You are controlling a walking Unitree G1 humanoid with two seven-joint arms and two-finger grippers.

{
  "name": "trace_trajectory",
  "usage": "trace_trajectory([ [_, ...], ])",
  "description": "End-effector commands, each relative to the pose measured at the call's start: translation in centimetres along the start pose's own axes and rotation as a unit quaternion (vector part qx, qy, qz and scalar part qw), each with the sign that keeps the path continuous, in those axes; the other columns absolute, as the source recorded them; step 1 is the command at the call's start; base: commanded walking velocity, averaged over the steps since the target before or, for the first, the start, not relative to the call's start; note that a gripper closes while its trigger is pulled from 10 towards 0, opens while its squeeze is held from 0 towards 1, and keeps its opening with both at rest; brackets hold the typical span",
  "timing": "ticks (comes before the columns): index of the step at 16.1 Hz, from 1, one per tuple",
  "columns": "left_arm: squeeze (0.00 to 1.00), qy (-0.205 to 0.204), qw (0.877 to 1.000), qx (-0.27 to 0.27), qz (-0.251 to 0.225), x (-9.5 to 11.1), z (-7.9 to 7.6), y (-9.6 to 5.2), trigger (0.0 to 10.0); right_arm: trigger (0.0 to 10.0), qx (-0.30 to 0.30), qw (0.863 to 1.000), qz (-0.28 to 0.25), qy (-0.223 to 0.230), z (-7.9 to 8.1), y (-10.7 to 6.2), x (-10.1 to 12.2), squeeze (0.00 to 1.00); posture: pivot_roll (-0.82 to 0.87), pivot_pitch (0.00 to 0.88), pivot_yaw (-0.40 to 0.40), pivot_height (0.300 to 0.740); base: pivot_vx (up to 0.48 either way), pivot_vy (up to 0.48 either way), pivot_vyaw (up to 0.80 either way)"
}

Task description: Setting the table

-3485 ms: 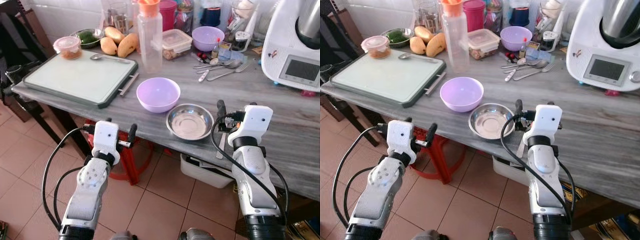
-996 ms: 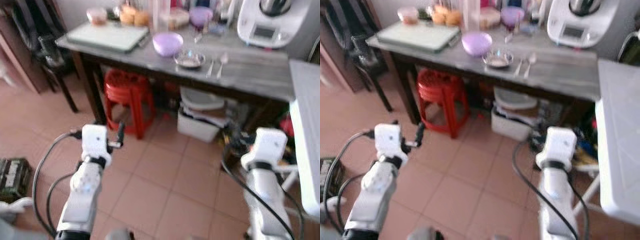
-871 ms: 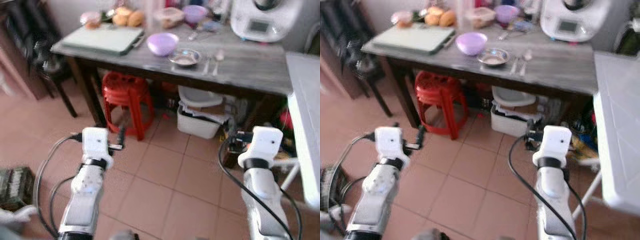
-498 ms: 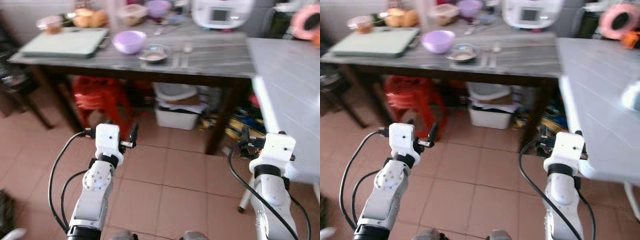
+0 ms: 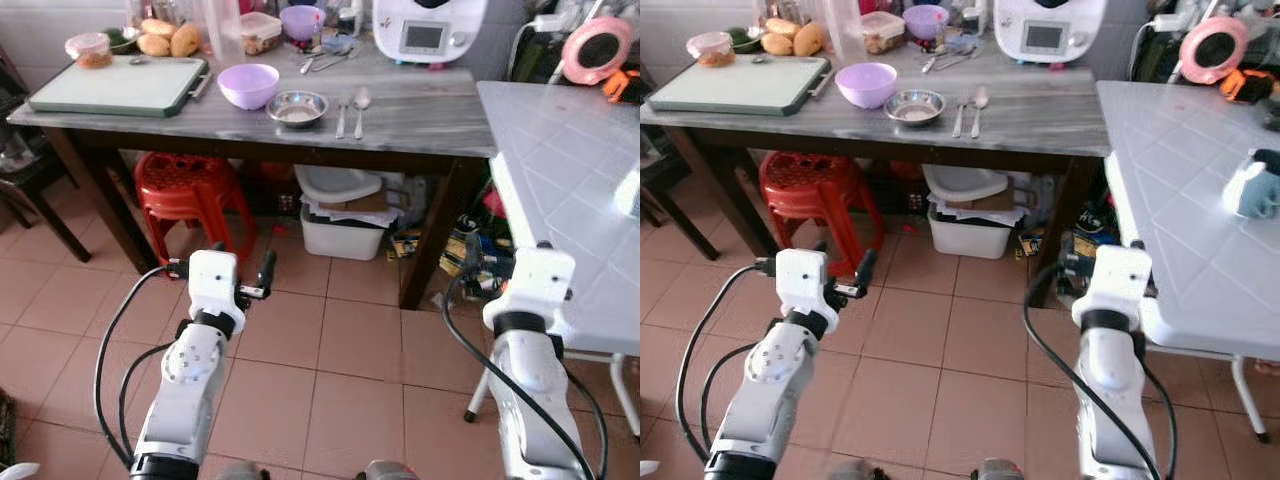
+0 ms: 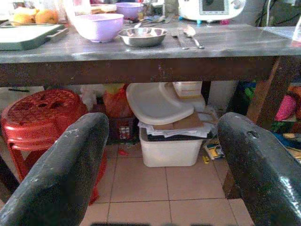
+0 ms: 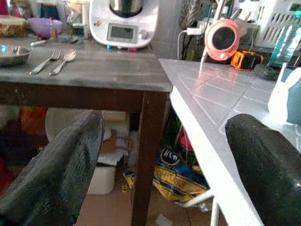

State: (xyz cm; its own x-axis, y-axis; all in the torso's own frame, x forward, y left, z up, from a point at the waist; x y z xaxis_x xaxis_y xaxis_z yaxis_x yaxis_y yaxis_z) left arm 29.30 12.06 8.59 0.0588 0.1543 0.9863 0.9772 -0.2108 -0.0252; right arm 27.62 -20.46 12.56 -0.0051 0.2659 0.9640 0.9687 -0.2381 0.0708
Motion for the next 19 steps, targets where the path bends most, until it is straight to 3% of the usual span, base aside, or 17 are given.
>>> trace_trajectory([
  [1, 0.00, -0.002, 1.000, -0.011, -0.003, 0.4, -0.4, 0.2, 10.0, 10.0, 0.004, 1.000, 0.003, 0.000, 0.2, 0.3, -0.1, 0.00, -0.08, 0.000, 0.033, 0.740, 0.000, -0.360, 0.00],
  [9, 0.00, -0.001, 1.000, -0.015, -0.005, 0.6, -0.5, 0.1, 10.0, 10.0, 0.001, 1.000, 0.003, -0.007, 0.0, 0.5, -0.2, 0.00, -0.07, 0.000, 0.036, 0.740, 0.000, -0.419, 0.00],
  [14, 0.00, 0.002, 1.000, -0.016, -0.002, 0.6, -0.3, -0.1, 10.0, 10.0, -0.015, 0.999, 0.007, -0.034, -0.6, 0.4, -0.6, 0.00, -0.07, 0.000, 0.043, 0.740, 0.000, -0.461, 0.00],
  [19, 0.00, 0.004, 1.000, -0.018, 0.000, 0.6, -0.4, 0.0, 10.0, 10.0, -0.022, 0.999, 0.034, -0.034, -0.6, 0.6, -1.5, 0.00, -0.06, 0.000, 0.029, 0.740, 0.000, -0.454, 0.00],
])
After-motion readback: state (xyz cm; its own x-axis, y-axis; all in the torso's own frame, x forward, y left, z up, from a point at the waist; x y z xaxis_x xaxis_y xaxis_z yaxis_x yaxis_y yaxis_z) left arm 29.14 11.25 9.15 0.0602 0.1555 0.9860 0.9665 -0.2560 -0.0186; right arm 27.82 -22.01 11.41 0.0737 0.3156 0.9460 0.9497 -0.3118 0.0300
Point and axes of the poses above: a point about 5 cm out from each wrist's last joint towards the gripper, its own y axis pointing out of the wrist towards the gripper, its own x axis along the axis of the wrist's last joint, z = x × y, the point moved 3 cm from there along y, pointing out of the wrist towards the gripper, and after that the axes turned 9 degrees about -y, right-handed, at the moved point
